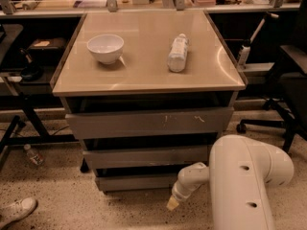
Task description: Close bottom drawer
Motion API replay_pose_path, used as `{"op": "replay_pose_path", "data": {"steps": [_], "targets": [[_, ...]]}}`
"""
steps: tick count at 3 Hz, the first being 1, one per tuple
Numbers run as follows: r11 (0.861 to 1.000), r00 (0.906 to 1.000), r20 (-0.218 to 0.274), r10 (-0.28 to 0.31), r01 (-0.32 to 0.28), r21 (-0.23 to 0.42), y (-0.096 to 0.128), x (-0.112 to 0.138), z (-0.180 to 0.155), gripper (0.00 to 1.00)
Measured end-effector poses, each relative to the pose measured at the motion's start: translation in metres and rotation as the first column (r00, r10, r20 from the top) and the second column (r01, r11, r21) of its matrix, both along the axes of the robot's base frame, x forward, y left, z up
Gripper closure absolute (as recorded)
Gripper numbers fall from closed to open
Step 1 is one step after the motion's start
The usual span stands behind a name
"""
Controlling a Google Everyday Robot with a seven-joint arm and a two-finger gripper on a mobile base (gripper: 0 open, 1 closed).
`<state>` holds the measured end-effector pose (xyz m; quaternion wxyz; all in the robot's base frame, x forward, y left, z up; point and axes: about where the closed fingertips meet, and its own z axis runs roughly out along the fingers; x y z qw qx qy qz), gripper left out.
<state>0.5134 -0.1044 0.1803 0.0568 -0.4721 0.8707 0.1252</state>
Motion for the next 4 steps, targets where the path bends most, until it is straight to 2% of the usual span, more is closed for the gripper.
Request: {"op": "replay_pose_path", "data": {"steps": [2,3,4], "targets": [[1.0,1.0,0.0,-0.001,0.001,0.0,0.0,0.0,0.0,0.89],[0.999,0.9989,0.028,-0.037,0.037,-0.006,-0.008,0.015,0.007,1.0],[0.998,0.997,0.049,-0.06,0.062,-0.023,-0.011,0.034,0.012,1.0]]}}
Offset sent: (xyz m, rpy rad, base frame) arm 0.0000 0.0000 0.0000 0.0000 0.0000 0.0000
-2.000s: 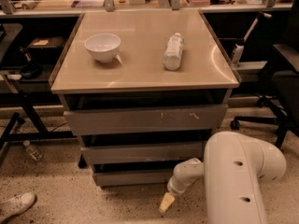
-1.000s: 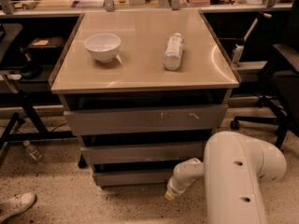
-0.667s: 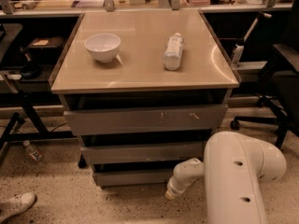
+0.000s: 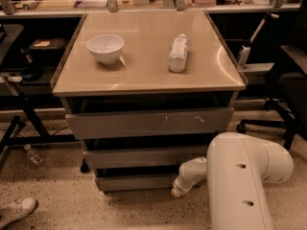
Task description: Close bottom drawer
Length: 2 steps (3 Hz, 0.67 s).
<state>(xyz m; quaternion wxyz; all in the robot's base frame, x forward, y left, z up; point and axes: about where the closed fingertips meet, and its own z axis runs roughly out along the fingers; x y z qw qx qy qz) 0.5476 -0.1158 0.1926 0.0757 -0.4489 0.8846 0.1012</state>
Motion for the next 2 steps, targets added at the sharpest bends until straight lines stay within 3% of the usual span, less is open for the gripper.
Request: {"op": "replay_pose_path", "data": {"steps": [2], "targets": [[1.0,0.9997,0.021,-0.008,0.008,-0.018,0.002,0.032,-0.001,1.0]]}}
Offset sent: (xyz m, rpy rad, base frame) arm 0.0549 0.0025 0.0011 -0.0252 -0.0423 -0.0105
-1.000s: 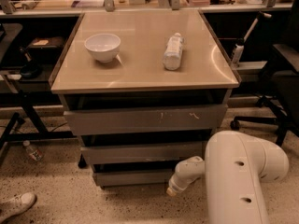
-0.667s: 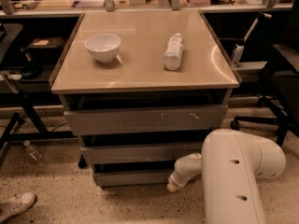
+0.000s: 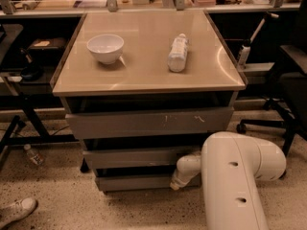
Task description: Close bottom drawer
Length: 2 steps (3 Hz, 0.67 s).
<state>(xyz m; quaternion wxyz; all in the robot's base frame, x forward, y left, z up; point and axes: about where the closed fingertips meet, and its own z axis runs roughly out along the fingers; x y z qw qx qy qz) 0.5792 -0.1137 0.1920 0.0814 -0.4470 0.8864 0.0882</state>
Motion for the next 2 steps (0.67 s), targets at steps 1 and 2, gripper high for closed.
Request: {"op": "replay_pose_path", "data": {"steps": [1,2], "targets": [[1.0,0.9999,0.009,0.005,-0.005,-0.001,0.0026,0.0129,-0.0001,1.0],[1.0,0.9999,0.01,0.005,-0.005,-0.001,0.0027,0.0131,-0.0001,0.81]]}}
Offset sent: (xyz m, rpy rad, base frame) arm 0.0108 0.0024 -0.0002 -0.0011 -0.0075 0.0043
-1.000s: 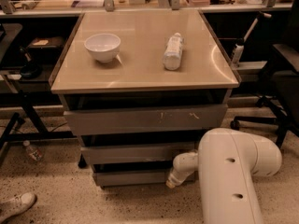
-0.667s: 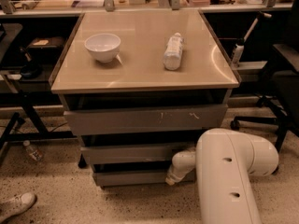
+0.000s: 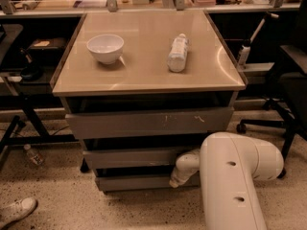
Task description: Close bottom drawer
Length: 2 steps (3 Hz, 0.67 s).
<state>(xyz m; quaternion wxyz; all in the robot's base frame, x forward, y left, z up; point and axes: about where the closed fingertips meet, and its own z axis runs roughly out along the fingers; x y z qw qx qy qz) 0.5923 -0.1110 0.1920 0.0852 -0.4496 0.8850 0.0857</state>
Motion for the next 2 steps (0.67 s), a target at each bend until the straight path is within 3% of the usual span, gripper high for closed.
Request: {"op": "replay_pose_path", "data": {"steps": [2], "targets": [[1.0,1.0,0.0,0.0,0.0,0.0,0.0,0.0,0.0,0.34]]}}
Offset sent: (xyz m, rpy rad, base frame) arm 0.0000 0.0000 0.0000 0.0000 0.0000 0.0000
